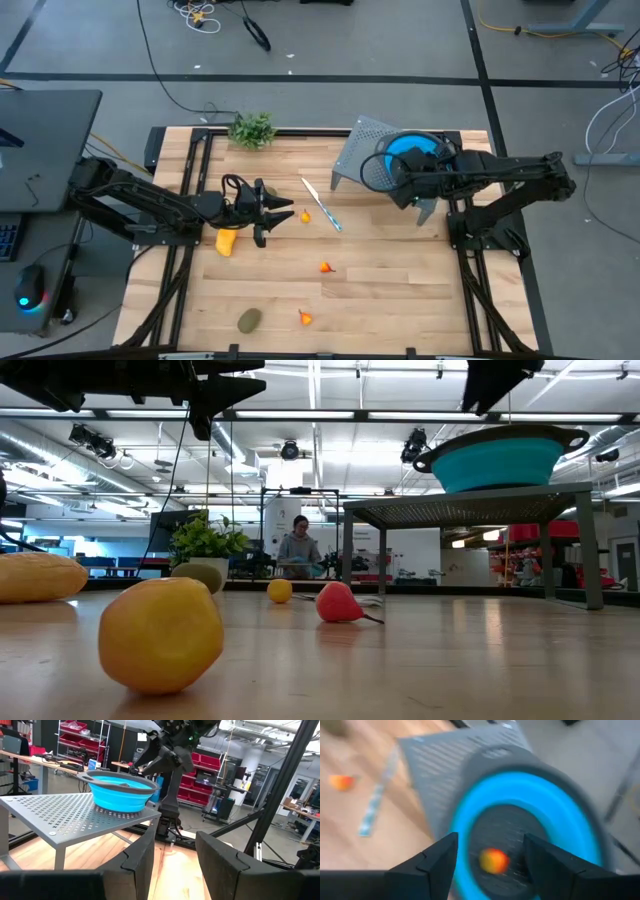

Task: Pick & Place Fruit
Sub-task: Put the peach into the blue strainer bowl on the shelf

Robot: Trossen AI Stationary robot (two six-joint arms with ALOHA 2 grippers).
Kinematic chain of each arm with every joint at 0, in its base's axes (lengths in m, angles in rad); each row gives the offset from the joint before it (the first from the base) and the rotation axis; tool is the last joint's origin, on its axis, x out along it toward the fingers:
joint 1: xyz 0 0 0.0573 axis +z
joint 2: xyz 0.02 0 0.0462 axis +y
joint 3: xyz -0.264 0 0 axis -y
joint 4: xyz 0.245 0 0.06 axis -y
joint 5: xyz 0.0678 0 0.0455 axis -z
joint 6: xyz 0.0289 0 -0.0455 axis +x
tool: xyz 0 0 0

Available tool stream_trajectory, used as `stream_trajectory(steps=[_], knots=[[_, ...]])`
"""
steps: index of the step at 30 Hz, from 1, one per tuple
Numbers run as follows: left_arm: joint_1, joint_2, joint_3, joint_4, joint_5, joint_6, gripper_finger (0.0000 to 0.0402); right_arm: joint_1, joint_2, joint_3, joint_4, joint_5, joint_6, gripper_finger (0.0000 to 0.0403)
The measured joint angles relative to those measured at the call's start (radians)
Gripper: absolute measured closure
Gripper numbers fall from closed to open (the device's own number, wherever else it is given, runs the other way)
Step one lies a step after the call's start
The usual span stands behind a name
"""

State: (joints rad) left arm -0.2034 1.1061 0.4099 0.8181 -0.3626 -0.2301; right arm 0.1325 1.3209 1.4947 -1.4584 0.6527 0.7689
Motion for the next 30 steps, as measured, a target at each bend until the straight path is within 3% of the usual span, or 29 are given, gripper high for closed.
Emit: stream_trajectory(steps=[9,12,24,30], knots=[[0.000,0.000,0.000,0.000,0.000,0.007,0.0248,0.125,0.010,0.000,0.389,-0.157,-0.176,0.0167],[0.000,0.000,0.000,-0.004,0.000,0.007,0.0248,0.178,0.041,0.000,0.454,-0.165,-0.215,0.0167],[0.000,0.000,0.000,-0.013,0.065,0.014,0.0248,0.360,0.279,0.000,0.441,-0.369,-0.117,0.0167],[-0.011,0.000,0.000,-0.014,0.090,0.051,0.0248,0.495,0.352,0.000,0.288,-0.331,0.052,0.0167]])
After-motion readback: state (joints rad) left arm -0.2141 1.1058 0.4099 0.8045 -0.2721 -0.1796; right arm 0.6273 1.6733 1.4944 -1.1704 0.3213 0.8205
